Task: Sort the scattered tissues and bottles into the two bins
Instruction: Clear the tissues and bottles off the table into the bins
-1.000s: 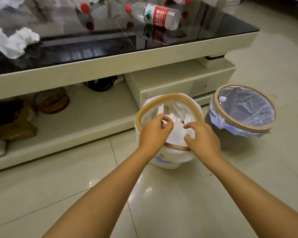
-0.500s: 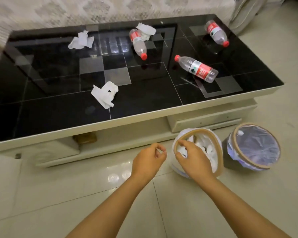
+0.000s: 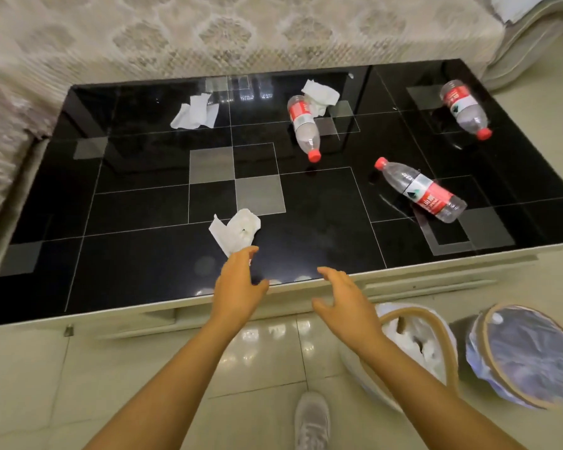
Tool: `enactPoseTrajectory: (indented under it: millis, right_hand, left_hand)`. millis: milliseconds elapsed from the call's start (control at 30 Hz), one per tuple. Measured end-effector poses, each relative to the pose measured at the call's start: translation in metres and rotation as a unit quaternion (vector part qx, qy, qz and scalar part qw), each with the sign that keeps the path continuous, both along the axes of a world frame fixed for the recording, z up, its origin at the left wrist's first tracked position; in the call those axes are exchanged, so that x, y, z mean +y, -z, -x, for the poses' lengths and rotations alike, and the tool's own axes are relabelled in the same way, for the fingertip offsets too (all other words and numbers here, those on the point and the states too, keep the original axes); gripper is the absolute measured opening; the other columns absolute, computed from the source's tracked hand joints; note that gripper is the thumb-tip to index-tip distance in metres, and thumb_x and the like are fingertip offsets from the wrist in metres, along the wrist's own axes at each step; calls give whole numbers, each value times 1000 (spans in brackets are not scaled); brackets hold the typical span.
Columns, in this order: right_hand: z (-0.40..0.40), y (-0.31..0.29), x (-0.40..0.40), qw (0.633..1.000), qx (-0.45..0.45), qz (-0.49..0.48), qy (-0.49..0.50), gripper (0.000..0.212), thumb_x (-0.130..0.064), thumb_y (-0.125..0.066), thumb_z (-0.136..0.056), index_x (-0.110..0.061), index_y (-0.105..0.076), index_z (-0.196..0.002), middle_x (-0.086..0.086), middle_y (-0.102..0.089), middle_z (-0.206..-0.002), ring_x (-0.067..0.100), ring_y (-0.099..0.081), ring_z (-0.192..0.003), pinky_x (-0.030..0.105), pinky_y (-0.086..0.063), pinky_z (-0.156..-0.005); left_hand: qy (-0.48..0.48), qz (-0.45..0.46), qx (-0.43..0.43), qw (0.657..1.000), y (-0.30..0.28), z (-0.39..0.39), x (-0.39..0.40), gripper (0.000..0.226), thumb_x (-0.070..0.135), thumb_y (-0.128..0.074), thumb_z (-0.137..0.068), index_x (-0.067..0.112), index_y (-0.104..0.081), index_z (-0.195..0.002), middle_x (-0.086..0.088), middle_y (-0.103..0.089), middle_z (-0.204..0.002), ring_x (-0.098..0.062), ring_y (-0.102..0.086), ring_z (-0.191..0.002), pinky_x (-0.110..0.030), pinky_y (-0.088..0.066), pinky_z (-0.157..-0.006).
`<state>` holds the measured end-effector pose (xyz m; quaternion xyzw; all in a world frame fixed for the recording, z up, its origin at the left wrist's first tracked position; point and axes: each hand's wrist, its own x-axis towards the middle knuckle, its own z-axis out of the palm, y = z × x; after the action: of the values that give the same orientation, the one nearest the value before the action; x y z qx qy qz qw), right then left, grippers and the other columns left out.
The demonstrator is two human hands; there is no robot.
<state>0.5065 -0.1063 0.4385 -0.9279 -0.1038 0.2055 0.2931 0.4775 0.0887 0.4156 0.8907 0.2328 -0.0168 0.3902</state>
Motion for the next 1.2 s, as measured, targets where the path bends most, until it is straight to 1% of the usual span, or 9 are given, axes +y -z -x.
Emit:
enactPoseTrajectory:
  millis: [133, 233, 333, 500, 600, 700, 933, 1067, 1200]
  right_hand:
    - [-52, 2, 1, 1000, 22, -1, -4, 56, -30, -59, -89, -30, -36, -140, -8, -41, -141, 14, -49, -121, 31, -45, -92]
    - [-93, 3, -2, 1000, 15, 11, -15, 54, -30, -59, -89, -28, -38, -138, -7, -43, -139, 17, -49, -120, 33, -44, -90]
    - [-126, 4, -2, 999, 18, 25, -17, 51, -27, -57, -89, -30, -39, -137, -7, -43, -138, 18, -49, -120, 35, -46, -89]
    - [-159, 13, 2, 999, 35, 28, -23, 50, -28, -57, -90, -30, -38, -137, -8, -42, -137, 16, -51, -117, 33, -47, -86]
    - [-179, 19, 13, 999, 38, 20, -31, 50, -28, -58, -90, -31, -38, -136, -9, -42, -136, 15, -51, -117, 33, -48, -87]
    - [-207, 20, 31, 999, 39, 8, -35, 49, -28, -58, -90, -32, -39, -135, -10, -42, -138, 15, -49, -119, 35, -48, -91]
    - [-283, 16, 117, 996, 5, -46, -77, 45, -24, -59, -89, -32, -44, -131, -11, -44, -133, 13, -51, -115, 34, -48, -90]
    - [-332, 26, 206, 985, -30, -67, -158, 55, -22, -60, -89, -30, -38, -139, -6, -30, -145, 17, -48, -119, 34, -48, -94]
    - [-374, 39, 292, 977, -58, -59, -196, 64, -22, -62, -88, -32, -32, -143, 0, -16, -154, 23, -50, -116, 34, -50, -88]
  left_hand:
    - [-14, -128, 45, 991, 7, -44, 7, 85, 32, -79, -72, 29, -32, -143, -1, -27, -150, -27, -29, -134, -48, -32, -105]
    - [-52, -120, 132, 983, 24, -68, 17, 106, 49, -80, -68, 42, -11, -148, 0, 3, -158, -30, -4, -145, -64, -19, -109]
    - [-75, -120, 191, 971, 41, -80, 26, 106, 60, -72, -72, 47, 1, -148, 1, 11, -158, -33, -2, -145, -64, -25, -105]
    - [-15, -165, 224, 960, 61, -99, 34, 83, 57, -56, -86, 40, -6, -150, -5, -23, -142, -28, -38, -121, -40, -48, -87]
    - [27, -158, 211, 964, 62, -118, 44, 50, 39, -49, -95, 37, -27, -140, -3, -40, -124, -24, -51, -99, -32, -45, -72]
    - [22, -146, 173, 974, 56, -147, 61, 20, 27, -41, -98, 21, -44, -117, -6, -52, -107, -23, -52, -80, -33, -43, -67]
    - [-143, -79, 34, 986, 33, -236, 155, 17, 29, -48, -95, 15, -56, -92, -4, -60, -85, -27, -57, -75, -38, -45, -65]
    - [-181, -81, 26, 980, 37, -272, 216, 20, 35, -48, -95, 18, -56, -101, -2, -59, -91, -24, -58, -81, -40, -49, -70]
    - [-204, -104, 43, 972, 45, -294, 257, 27, 45, -45, -95, 21, -53, -105, 3, -57, -93, -19, -56, -81, -37, -47, -71]
